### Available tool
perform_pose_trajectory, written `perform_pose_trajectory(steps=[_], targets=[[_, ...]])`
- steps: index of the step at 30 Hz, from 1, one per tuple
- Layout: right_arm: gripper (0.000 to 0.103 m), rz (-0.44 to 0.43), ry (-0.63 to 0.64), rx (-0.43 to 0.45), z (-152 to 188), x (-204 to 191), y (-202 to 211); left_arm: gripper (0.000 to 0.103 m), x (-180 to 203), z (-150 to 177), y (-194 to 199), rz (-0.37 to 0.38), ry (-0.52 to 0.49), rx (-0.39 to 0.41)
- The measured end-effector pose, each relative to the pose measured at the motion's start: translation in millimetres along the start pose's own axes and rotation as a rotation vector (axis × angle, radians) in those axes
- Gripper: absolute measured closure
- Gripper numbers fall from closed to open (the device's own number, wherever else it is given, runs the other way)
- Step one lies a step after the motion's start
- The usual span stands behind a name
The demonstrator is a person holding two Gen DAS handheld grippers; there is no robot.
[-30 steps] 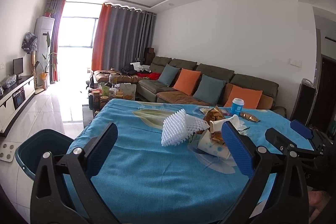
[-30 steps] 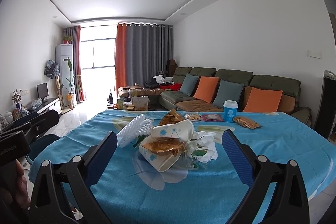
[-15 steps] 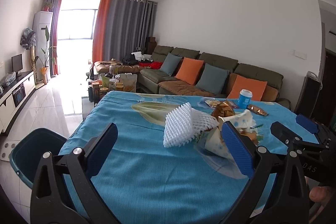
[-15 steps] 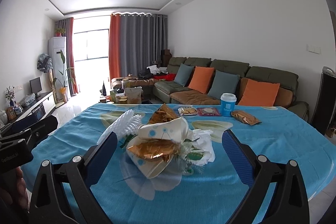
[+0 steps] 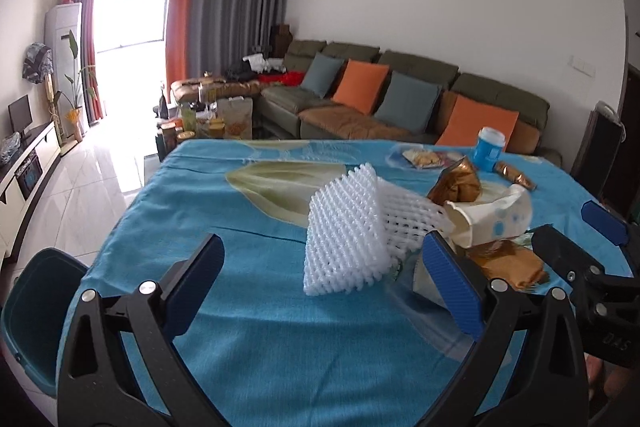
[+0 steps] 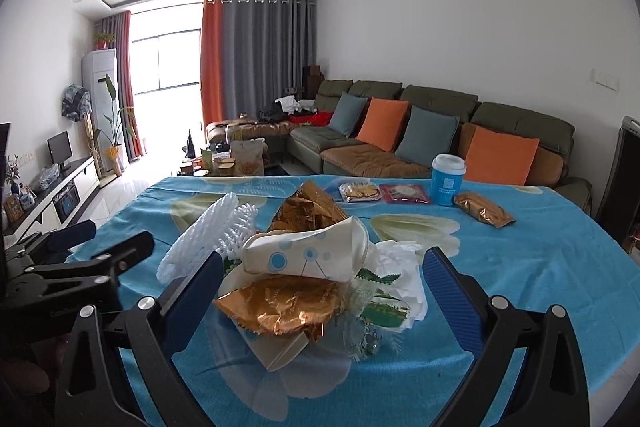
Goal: Collect trash
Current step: 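Move left tool to the white foam net while right tool reaches the paper cup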
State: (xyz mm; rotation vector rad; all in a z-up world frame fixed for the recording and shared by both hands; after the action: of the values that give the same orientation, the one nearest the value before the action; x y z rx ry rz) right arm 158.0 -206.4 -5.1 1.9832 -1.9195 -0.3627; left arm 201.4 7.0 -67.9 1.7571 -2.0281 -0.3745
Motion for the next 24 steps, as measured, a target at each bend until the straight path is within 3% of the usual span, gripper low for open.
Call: perform_pose_trajectory(steps=[9, 12, 17, 20, 21, 24], targets=[[0.007, -0.007, -0.004, -0.036, -2.3, -2.5, -19.3, 0.006, 10.0, -2.0, -41.7, -0.034, -0.077, -0.071], [0.007, -0.004, -0.003, -0.040, -3.0, -1.4, -21.8, 0.021, 5.5, 0.6, -50.8, -0.044, -0.061, -0.108], [0.007, -0.006, -0.005, -0.048, -2.5, -0.8, -24.2, 0.023, 0.3, 5.4, -59.0, -0.053, -0.047, -0.143], [0.007, -0.005, 0.002, -0.048, -3.4, -2.0, -25.4, 0.034, 2.8, 9.6, -61.8, -0.041, -0.065, -0.161], [0.007, -0.005, 0.003, -0.049, -4.0, -2.0, -26.1, 0.043, 3.2, 10.0, -62.5, -0.037, -0.065, -0.163], [0.007, -0.003, 0.018, -0.049, -6.1, -4.1, -28.8, 0.050, 1.5, 11.2, -63.9, -0.024, -0.052, -0.168]])
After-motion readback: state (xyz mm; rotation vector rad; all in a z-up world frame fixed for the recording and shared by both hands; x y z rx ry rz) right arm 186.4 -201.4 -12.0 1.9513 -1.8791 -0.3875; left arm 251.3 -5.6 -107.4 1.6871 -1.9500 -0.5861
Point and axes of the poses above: each gripper's, at about its wrist camera, not at the fingertips, and y roughly against the way its jaws point, x to its right, z to its underside, the point moved 4 cm from there along -y, roughly the way its jaws point, and after that the axes turned 8 degrees about z, right-handed, at the moved point
